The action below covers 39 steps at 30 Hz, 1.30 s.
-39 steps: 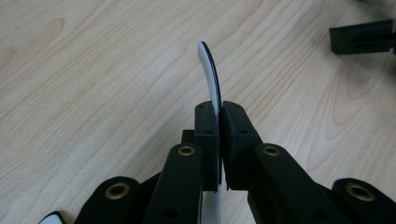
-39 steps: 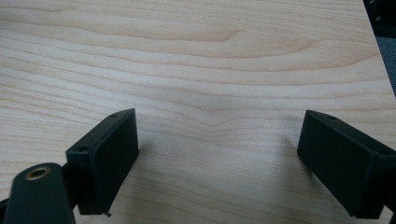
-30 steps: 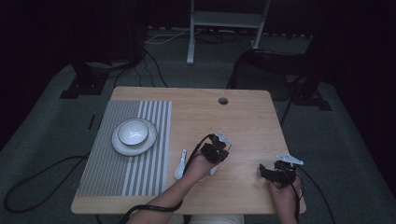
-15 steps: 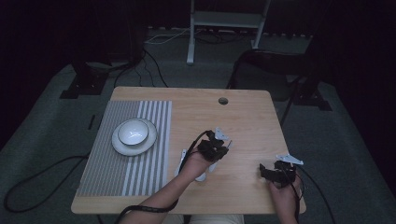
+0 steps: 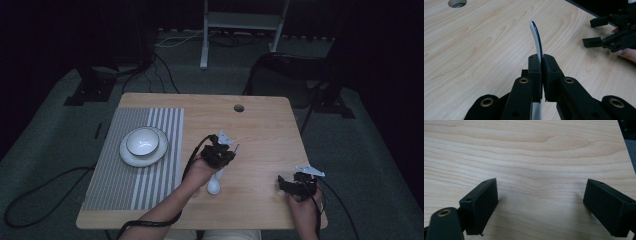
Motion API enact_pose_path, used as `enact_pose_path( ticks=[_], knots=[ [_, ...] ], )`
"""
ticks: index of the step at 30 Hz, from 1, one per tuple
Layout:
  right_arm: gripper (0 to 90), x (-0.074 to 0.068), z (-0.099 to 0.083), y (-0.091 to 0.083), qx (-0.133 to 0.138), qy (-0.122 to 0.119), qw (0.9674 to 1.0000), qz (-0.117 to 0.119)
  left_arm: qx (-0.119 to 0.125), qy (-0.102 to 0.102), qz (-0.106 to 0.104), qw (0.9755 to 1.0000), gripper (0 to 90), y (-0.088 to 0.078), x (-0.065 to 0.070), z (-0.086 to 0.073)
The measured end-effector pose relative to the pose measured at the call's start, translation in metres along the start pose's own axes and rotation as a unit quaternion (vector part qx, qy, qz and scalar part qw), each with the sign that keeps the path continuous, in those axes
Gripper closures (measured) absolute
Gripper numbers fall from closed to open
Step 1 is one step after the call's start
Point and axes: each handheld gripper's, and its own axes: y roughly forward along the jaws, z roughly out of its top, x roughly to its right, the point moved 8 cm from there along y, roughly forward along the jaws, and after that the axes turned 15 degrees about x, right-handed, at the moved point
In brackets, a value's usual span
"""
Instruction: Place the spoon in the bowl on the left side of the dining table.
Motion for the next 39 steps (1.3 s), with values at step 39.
enact_pose_path(
  ticks=[39],
  knots=[
    [11.8, 0.0, 0.0, 0.0, -0.001, 0.002, 1.0, -0.002, 0.056, -0.051, 0.124, 0.9893, 85.6, -0.113, -0.117, -0.008]
  ],
)
